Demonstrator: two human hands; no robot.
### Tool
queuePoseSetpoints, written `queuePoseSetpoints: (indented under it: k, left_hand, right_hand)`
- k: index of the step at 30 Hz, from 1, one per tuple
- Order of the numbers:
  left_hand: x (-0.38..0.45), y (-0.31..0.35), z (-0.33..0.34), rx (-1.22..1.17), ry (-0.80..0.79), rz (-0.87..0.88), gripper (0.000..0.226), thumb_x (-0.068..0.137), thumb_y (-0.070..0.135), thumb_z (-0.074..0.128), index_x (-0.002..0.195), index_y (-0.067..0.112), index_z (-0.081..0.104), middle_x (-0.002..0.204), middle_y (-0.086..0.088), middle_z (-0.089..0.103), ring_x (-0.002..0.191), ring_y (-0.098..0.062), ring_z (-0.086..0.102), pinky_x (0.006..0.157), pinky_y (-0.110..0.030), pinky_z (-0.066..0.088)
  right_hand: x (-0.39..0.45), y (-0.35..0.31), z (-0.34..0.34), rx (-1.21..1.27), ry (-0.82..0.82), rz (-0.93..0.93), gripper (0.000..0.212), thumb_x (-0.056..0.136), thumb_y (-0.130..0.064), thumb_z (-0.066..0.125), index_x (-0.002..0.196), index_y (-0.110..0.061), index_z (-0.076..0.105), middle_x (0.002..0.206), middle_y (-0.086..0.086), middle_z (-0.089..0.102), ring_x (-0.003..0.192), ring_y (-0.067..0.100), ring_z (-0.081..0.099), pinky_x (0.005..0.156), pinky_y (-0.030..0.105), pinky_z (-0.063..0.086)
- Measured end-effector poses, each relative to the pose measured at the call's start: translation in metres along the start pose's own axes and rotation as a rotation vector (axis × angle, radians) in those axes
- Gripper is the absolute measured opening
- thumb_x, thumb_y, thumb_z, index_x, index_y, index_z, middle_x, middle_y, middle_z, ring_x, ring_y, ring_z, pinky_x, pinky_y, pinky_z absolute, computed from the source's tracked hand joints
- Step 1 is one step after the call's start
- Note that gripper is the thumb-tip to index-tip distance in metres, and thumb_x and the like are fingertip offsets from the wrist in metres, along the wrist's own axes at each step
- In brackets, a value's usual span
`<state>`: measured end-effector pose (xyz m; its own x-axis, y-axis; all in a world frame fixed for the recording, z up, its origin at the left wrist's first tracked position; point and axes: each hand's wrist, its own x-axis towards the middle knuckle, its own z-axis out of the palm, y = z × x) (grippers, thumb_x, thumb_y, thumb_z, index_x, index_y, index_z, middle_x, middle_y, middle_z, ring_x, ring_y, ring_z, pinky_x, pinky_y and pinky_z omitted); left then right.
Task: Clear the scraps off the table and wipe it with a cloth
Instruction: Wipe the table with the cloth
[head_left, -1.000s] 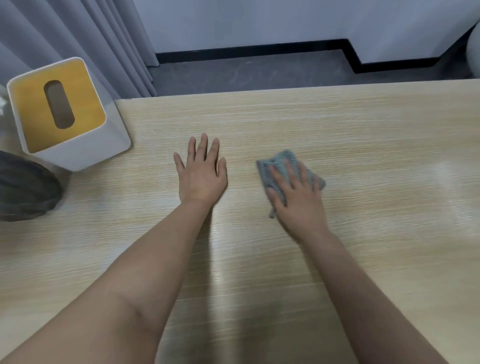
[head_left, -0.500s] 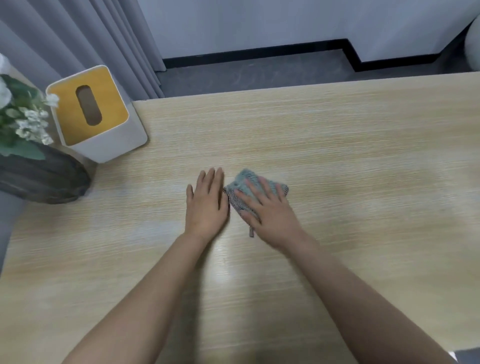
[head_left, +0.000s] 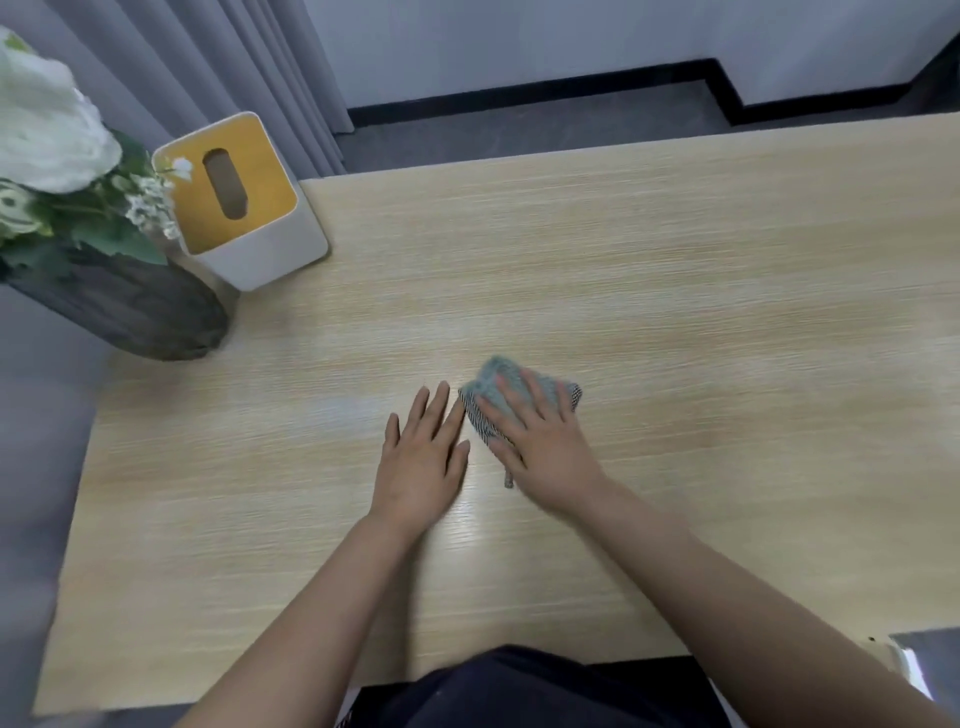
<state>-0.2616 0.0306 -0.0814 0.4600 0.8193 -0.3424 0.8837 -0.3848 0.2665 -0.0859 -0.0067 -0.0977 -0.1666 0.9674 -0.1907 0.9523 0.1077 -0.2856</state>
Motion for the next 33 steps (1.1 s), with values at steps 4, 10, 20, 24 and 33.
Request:
queuePoseSetpoints:
  k: [4, 10, 20, 24, 33]
  left_hand:
    - [-0.013, 0.001, 0.0, -0.025, -0.037, -0.001, 0.071, 0.085, 0.053, 0.0, 0.151, 0.027, 0.007, 0.158, 0.007, -0.008, 0.145, -0.015, -0.013, 0.116, -0.041, -0.005]
    - [-0.016, 0.006, -0.003, -0.005, -0.054, -0.015, 0.056, 0.101, 0.036, 0.026, 0.151, 0.025, 0.004, 0.158, 0.004, -0.01, 0.145, -0.017, -0.015, 0.116, -0.044, -0.003]
    - [-0.058, 0.0, 0.018, -0.061, -0.011, 0.01, 0.068, 0.087, 0.049, 0.003, 0.15, 0.024, 0.014, 0.158, 0.007, -0.002, 0.142, -0.009, -0.014, 0.116, -0.04, -0.001]
    - [-0.084, 0.005, 0.032, -0.07, 0.017, -0.017, 0.077, 0.081, 0.05, -0.004, 0.15, 0.024, 0.014, 0.155, 0.01, -0.005, 0.137, -0.007, -0.018, 0.116, -0.041, 0.0]
    - [-0.121, 0.022, 0.05, -0.038, 0.0, -0.112, 0.079, 0.077, 0.051, -0.01, 0.15, 0.025, 0.007, 0.15, 0.012, -0.014, 0.138, -0.008, -0.019, 0.116, -0.042, -0.001]
  right_hand:
    - [-0.002, 0.054, -0.02, -0.038, -0.039, 0.016, 0.058, 0.089, -0.063, 0.005, 0.144, -0.044, -0.002, 0.154, -0.013, -0.01, 0.143, 0.013, -0.013, 0.112, 0.038, -0.013]
    - [-0.003, 0.101, -0.042, 0.04, -0.005, 0.532, 0.053, 0.099, -0.048, 0.02, 0.149, -0.036, 0.004, 0.159, -0.001, -0.006, 0.145, 0.023, -0.012, 0.113, 0.048, -0.01]
    - [-0.073, 0.002, 0.009, -0.029, -0.134, -0.208, 0.05, 0.097, -0.054, 0.016, 0.145, -0.045, 0.005, 0.155, -0.012, -0.006, 0.143, 0.019, -0.019, 0.113, 0.047, -0.015]
    - [-0.059, 0.053, -0.014, -0.016, -0.075, 0.047, 0.054, 0.094, -0.06, 0.012, 0.144, -0.045, -0.003, 0.157, -0.009, -0.008, 0.141, 0.012, -0.02, 0.114, 0.042, -0.012]
    - [-0.069, 0.047, -0.007, 0.079, 0.032, 0.475, 0.052, 0.101, -0.041, 0.021, 0.149, -0.035, 0.003, 0.157, -0.001, -0.009, 0.143, 0.026, -0.016, 0.111, 0.053, -0.012]
